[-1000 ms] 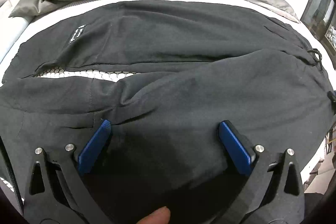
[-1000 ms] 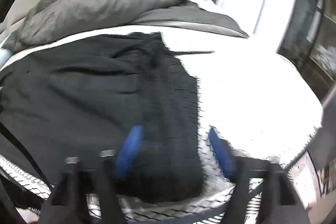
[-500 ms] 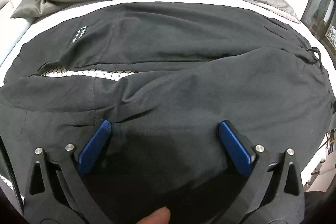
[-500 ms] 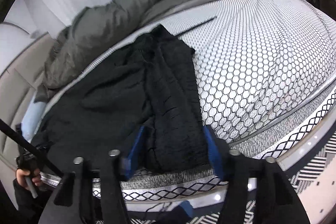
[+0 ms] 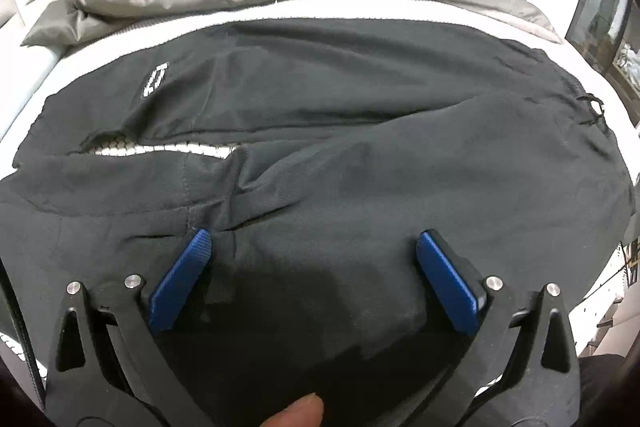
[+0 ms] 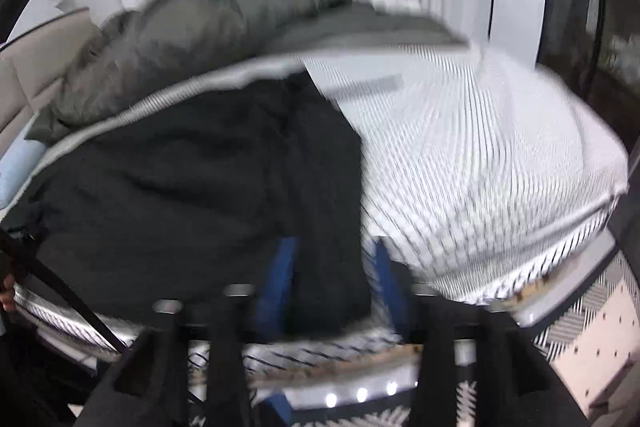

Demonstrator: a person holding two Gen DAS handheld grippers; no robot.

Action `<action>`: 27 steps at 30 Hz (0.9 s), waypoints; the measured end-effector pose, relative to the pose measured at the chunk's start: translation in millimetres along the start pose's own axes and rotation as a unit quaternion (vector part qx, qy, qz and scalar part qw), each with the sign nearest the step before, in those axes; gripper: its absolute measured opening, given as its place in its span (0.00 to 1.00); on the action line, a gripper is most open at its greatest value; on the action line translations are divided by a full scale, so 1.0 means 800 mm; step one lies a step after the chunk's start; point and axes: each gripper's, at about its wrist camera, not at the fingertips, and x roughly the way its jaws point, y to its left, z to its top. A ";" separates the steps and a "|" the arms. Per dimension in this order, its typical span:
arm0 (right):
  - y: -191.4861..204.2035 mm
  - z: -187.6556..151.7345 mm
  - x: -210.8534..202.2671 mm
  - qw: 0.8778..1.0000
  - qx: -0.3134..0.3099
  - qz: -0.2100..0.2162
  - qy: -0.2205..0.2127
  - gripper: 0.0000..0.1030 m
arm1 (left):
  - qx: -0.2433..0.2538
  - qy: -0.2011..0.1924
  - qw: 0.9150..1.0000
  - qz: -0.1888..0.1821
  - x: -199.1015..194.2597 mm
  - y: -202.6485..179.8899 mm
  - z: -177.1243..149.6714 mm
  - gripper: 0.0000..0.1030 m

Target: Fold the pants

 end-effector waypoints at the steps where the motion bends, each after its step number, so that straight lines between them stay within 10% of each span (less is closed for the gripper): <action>1: 0.016 0.007 -0.004 1.000 -0.011 0.012 -0.009 0.82 | 0.002 -0.005 1.000 -0.005 -0.002 -0.003 0.001 0.99; 8: 0.174 0.044 0.051 0.987 -0.095 0.123 0.029 0.82 | 0.046 -0.005 0.999 -0.004 0.014 -0.039 0.032 1.00; 14: 0.300 0.050 0.138 0.969 -0.179 0.150 0.079 0.43 | 0.004 0.032 0.999 -0.009 0.062 -0.009 0.066 1.00; 23: 0.230 0.051 0.177 0.987 -0.090 0.101 0.086 0.38 | 0.003 0.035 0.999 0.029 0.041 0.062 0.049 0.99; 27: 0.241 0.042 0.151 0.987 -0.112 0.089 0.071 0.53 | -0.017 0.022 0.998 0.059 0.005 0.116 0.013 0.99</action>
